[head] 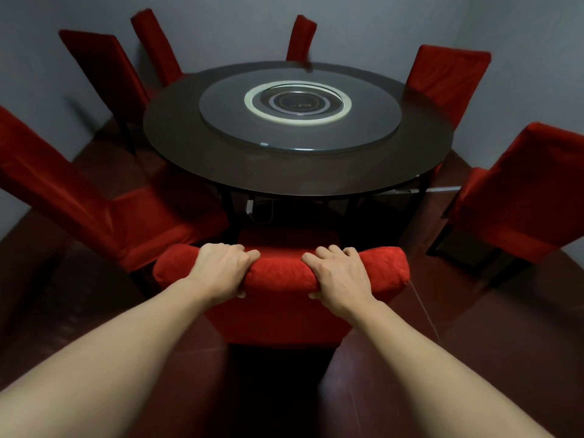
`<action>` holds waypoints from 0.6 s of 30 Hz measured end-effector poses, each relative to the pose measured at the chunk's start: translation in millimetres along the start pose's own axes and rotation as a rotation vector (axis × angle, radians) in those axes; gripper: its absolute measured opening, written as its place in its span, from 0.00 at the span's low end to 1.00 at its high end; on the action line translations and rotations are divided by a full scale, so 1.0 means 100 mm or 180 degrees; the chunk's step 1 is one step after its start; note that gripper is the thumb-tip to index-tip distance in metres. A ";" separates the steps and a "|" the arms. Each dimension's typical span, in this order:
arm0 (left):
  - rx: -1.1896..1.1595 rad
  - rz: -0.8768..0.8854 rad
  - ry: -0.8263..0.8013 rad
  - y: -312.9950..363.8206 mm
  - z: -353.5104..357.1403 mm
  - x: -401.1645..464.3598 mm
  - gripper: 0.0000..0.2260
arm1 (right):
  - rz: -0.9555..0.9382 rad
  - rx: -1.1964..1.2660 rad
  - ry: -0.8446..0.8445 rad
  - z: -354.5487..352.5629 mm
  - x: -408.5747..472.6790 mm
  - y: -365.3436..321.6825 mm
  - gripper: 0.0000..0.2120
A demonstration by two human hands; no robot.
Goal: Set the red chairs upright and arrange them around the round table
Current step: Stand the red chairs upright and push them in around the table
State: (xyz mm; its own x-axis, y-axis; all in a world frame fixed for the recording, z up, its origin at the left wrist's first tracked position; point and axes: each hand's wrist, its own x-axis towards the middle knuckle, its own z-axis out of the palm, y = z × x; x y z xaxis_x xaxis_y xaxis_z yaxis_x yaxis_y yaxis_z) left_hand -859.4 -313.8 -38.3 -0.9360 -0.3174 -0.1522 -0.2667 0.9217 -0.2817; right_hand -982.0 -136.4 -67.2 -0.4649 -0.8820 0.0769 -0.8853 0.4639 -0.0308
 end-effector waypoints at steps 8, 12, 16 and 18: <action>0.0059 0.0104 -0.0188 -0.22 0.16 -0.11 0.25 | -0.0030 0.0089 0.0062 0.15 0.02 -0.33 0.25; 0.0044 0.0151 -0.0253 -0.15 0.25 -0.24 0.25 | 0.0014 0.0124 -0.0062 0.22 -0.13 -0.40 0.26; 0.0021 0.0043 -0.0223 -0.12 0.26 -0.28 0.25 | 0.0097 0.0122 -0.0152 0.18 -0.17 -0.44 0.26; 0.0003 0.0001 -0.0191 -0.12 0.28 -0.31 0.25 | 0.0094 0.0097 -0.0122 0.19 -0.18 -0.46 0.26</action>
State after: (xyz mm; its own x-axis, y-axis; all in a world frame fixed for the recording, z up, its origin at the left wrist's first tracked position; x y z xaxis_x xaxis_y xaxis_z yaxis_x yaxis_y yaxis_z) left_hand -821.2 -321.5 -56.8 -0.9207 -0.3298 -0.2088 -0.2661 0.9216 -0.2826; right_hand -933.6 -143.5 -85.7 -0.4903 -0.8708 0.0371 -0.8708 0.4876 -0.0628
